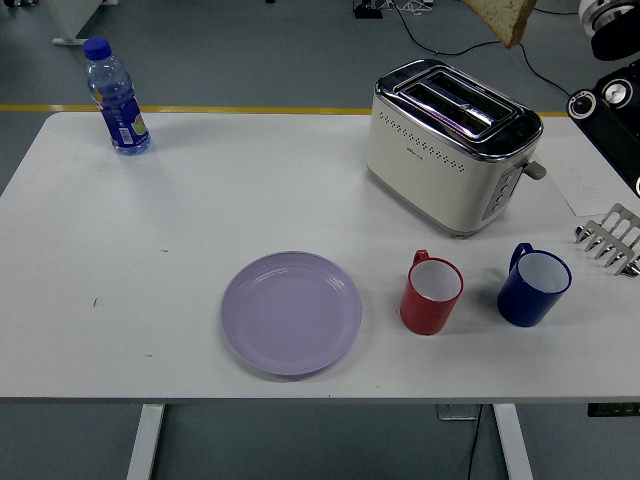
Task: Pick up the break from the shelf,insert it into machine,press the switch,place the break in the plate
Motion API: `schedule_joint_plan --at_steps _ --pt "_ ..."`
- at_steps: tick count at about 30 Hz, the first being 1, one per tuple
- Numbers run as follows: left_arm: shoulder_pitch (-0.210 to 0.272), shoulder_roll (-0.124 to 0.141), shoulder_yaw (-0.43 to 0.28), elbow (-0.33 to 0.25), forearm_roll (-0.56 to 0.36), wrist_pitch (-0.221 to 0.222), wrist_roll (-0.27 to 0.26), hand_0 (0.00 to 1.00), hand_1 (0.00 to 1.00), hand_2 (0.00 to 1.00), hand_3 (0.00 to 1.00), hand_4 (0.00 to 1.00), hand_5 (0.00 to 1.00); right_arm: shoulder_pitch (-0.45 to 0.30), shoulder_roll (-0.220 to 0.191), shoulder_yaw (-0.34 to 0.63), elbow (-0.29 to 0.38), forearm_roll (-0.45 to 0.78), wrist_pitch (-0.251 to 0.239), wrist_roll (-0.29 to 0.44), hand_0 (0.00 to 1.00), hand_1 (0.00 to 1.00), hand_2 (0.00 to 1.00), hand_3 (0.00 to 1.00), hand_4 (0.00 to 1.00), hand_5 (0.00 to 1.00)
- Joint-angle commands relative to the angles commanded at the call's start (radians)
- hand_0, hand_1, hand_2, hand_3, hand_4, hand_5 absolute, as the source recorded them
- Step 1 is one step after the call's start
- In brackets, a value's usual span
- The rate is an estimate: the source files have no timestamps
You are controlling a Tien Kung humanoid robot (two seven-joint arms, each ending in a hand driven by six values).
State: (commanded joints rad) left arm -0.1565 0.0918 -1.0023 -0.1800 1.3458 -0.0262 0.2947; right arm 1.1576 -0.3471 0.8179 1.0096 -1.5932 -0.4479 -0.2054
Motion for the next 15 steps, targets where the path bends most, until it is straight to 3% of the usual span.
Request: schedule_joint_plan --at_steps 8,15 --pt "-0.001 -0.002 0.001 0.0 0.001 -0.001 -0.001 0.672 0.69 0.676 0.551 0.281 0.867 -0.051 -0.057 0.047 0.186 0.067 -0.013 -0.013 0.11 0.131 0.283 0.435 0.413 0.002" --pt "-0.001 -0.004 -0.001 0.0 0.003 0.0 -0.002 0.672 0.689 0.676 0.552 0.28 0.867 -0.101 -0.127 0.026 0.372 0.233 0.02 -0.033 0.112 0.132 0.282 0.431 0.382 0.002"
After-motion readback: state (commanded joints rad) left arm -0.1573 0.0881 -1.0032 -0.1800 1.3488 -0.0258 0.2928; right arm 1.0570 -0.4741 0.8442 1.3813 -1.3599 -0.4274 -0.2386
